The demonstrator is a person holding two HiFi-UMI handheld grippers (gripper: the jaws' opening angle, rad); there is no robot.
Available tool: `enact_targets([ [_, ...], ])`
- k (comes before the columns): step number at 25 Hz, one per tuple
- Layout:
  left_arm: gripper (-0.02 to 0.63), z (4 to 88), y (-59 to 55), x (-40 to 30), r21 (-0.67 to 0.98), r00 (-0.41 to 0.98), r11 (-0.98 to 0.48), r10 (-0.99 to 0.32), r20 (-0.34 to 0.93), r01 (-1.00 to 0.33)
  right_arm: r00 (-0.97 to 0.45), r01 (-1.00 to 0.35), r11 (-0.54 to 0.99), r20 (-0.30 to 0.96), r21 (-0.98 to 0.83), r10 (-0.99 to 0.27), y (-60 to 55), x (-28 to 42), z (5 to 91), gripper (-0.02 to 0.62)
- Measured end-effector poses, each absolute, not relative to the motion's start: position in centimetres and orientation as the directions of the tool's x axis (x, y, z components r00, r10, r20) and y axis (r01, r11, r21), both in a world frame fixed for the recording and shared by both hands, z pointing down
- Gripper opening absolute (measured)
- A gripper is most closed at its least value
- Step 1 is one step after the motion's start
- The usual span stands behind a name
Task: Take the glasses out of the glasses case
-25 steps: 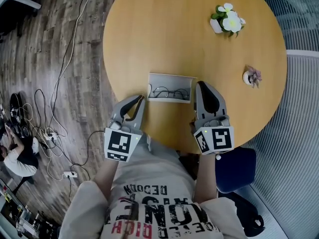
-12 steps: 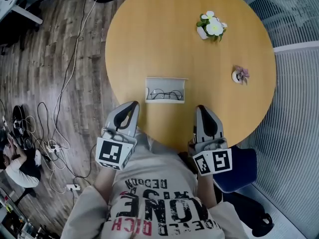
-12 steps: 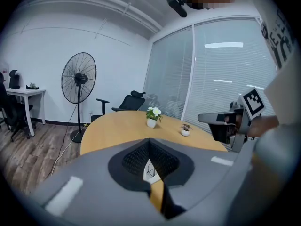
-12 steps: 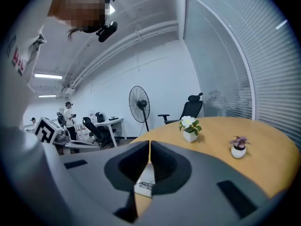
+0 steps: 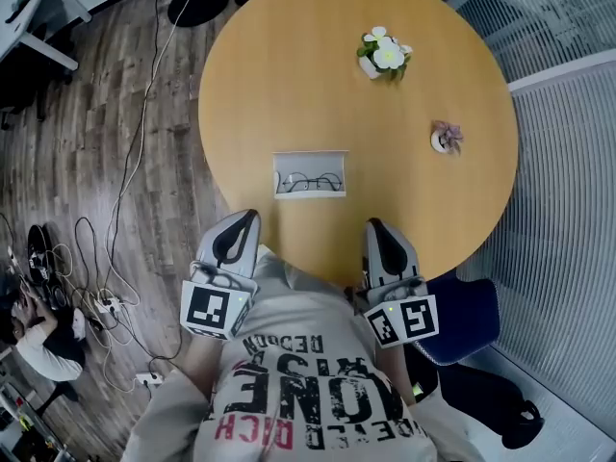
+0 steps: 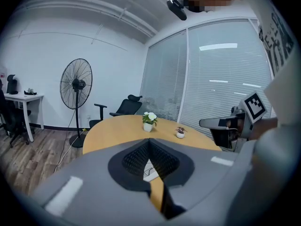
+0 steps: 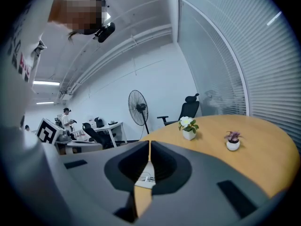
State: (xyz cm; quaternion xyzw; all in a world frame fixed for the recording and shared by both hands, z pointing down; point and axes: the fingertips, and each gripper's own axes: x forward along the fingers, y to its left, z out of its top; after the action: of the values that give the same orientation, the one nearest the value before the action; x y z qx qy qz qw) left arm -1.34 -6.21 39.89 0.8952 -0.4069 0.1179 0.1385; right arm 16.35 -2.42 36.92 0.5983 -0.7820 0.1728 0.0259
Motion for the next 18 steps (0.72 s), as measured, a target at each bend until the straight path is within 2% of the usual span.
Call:
enact_targets([
  [8, 0.012, 40.2, -7.9, -0.1, 0.053, 0.684, -0.723, -0.625, 0.376, -0.689, -0.263, -0.949, 0.201, 0.255, -0.243, -0.930, -2.1, 16.0, 37.1, 0.023],
  [11, 0.017, 41.3, -9.0, 1.9, -0.017, 0.708, -0.795, -0.550, 0.443, -0.607, -0.256, -0.948, 0.188, 0.263, -0.257, -0.930, -2.2, 16.1, 37.4, 0.023],
  [13, 0.085, 42.3, -9.3, 3.4, -0.040, 0.726, -0.843, -0.485, 0.487, -0.536, -0.249, -0.948, 0.177, 0.268, -0.264, -0.931, -2.0, 16.1, 37.6, 0.023],
  [18, 0.091, 47.1, -9.9, 7.4, -0.069, 0.711, -0.942, -0.294, 0.639, -0.327, -0.215, -0.952, 0.134, 0.288, -0.276, -0.933, -2.1, 16.9, 38.6, 0.023],
])
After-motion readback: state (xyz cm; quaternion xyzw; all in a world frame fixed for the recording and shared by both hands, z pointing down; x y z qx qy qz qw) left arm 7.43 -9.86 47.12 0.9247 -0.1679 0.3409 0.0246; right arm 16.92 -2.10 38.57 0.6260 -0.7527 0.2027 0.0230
